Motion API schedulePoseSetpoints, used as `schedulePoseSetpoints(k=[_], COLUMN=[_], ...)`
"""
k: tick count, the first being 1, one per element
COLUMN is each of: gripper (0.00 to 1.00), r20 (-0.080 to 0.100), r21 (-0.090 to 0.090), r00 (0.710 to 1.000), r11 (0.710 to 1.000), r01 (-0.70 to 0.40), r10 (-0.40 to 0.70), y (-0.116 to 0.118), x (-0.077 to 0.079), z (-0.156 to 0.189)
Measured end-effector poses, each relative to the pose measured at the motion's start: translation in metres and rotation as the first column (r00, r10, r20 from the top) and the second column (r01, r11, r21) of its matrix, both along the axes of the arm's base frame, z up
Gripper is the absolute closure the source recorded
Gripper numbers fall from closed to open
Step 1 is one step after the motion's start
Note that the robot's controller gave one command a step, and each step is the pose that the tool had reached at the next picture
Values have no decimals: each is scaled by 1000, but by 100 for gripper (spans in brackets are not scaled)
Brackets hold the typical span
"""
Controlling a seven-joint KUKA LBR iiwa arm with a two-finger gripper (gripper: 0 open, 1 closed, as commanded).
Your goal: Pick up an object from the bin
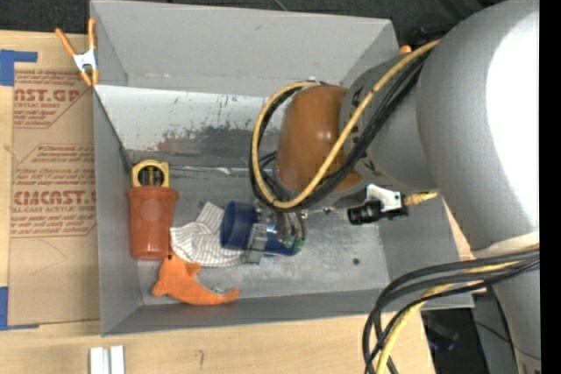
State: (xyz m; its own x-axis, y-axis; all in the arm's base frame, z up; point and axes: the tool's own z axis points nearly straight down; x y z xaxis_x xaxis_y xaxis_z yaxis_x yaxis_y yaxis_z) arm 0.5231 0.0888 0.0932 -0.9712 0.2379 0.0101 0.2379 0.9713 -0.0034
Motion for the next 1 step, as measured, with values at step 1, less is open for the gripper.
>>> schedulePoseSetpoints(k=[1], gripper=[100], r20=[12], r21=[2], r00=[1000], r11=[1000], r01=[0], r10=[-1], y=[1], x=[3], z=[15])
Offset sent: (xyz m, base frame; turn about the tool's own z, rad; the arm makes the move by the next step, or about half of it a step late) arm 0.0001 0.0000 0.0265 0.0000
